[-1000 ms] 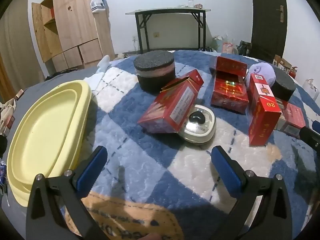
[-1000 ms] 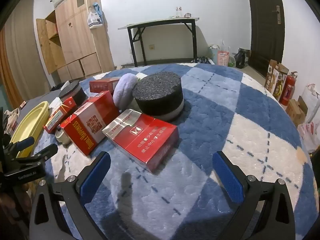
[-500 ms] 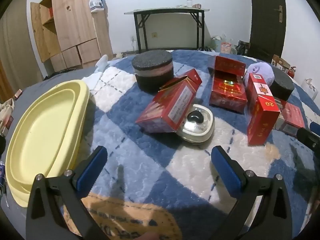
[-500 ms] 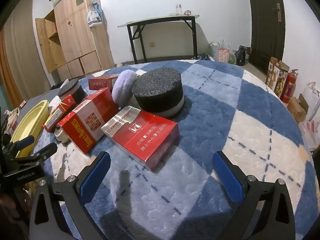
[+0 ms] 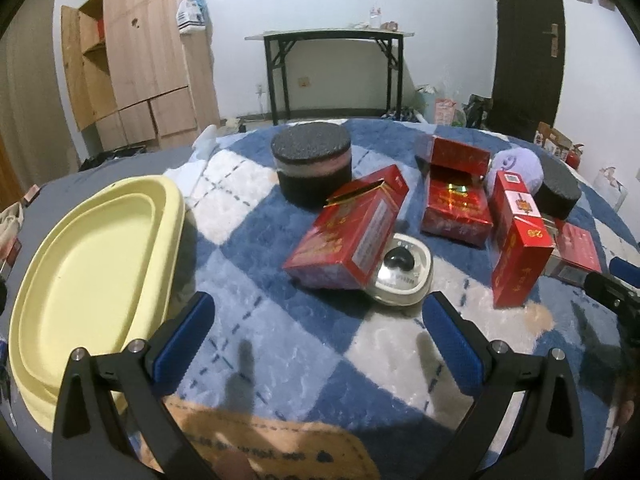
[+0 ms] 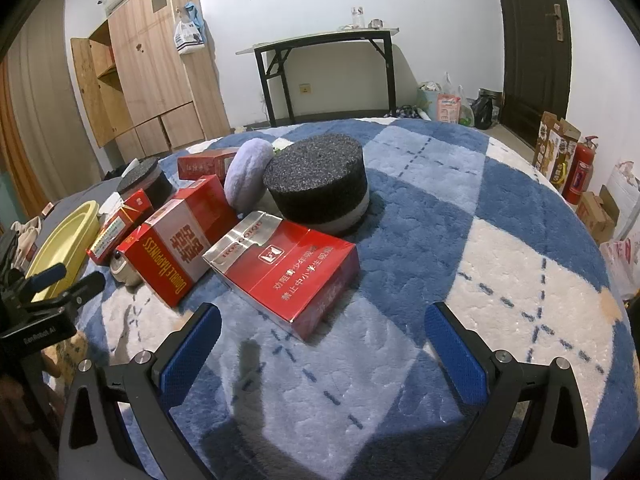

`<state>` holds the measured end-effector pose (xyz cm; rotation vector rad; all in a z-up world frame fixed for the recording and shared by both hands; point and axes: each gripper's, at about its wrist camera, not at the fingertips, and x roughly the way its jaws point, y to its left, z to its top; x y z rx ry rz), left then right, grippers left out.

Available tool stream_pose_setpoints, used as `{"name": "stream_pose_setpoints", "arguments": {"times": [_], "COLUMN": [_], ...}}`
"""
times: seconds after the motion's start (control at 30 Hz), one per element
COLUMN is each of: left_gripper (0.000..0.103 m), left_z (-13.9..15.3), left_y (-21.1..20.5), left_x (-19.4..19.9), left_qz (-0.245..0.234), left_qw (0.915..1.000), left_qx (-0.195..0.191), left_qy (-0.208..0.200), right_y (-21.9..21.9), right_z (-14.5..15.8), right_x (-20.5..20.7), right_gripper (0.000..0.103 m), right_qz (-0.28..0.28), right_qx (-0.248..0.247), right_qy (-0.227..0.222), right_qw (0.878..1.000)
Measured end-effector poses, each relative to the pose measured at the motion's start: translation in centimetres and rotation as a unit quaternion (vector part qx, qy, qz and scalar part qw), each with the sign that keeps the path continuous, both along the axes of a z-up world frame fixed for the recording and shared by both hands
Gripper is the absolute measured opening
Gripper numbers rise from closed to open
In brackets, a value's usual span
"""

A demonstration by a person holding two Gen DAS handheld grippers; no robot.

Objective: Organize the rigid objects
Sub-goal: 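Move both tools toward the red cigarette packs on the rug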

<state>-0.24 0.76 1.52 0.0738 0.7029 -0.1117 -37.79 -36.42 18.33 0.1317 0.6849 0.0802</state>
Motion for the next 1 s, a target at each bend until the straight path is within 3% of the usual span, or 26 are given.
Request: {"name": "stream_pose_setpoints", "arguments": {"times": [0.17, 0.37, 0.77, 0.87, 1.0], "left_gripper": [0.103, 0.103, 0.103, 0.103, 0.103], "left_z": [0.2, -0.9, -0.9, -0.7, -0.2], "left_y": [-0.4, 0.0, -1.1, -0.7, 0.2], "left_x": [0.2, 0.8, 0.5, 1.8, 4.2], "left_qz": [-0.022, -0.021, -0.024, -0.053, -0.048], "left_qw": [0.9996, 0.9962, 0.9997, 0.998, 0.9968], "left_qx": [-0.015, -0.059, -0.003, -0.029, -0.053], "left_qy": [0.008, 0.06, 0.006, 0.019, 0.036], "right_y": [0.0, 0.1, 0.1, -0.1, -0.1], "right_z": [-0.1, -0.2, -0.3, -0.3, 0.2], "right_x": [0.1, 0.2, 0.3, 0.3, 0.4], "right_gripper": [0.103, 0.103, 0.103, 0.103, 0.103], "right_qz": [-0.003, -0.005, -0.003, -0.001, 0.006], "right_qx": [-0.002, -0.004, -0.004, 0.0, -0.001], "right_qy": [0.004, 0.008, 0.012, 0.01, -0.004], "right_qw": [1.0, 1.0, 1.0, 1.0, 1.0]}}
